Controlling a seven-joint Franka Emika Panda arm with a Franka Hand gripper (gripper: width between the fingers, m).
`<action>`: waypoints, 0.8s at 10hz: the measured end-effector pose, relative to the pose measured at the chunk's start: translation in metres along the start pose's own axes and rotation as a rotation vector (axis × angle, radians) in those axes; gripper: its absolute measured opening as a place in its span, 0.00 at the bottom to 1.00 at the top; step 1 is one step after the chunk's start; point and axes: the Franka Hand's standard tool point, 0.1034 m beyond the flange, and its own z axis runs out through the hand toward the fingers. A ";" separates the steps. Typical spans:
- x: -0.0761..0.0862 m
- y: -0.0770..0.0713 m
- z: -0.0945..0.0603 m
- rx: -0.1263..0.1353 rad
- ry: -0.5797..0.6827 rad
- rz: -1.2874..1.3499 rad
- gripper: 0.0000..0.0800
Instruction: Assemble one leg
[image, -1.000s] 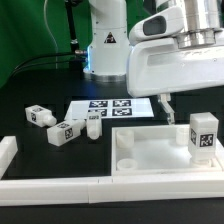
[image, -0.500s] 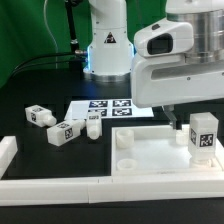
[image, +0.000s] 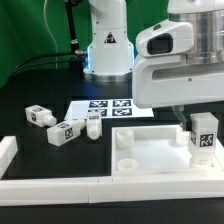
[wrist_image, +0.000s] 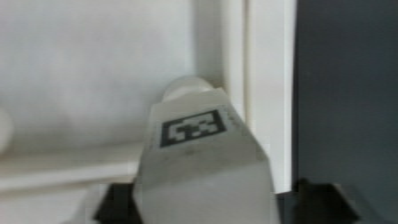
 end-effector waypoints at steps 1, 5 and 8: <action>0.000 0.002 0.000 -0.002 0.000 0.067 0.36; -0.003 0.000 0.001 -0.017 0.042 0.581 0.36; -0.001 0.002 0.001 0.043 0.008 1.123 0.36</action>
Offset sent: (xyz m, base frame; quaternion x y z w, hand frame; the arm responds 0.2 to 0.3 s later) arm -0.0139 -0.0093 0.0015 -0.0570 0.0585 0.2750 0.9580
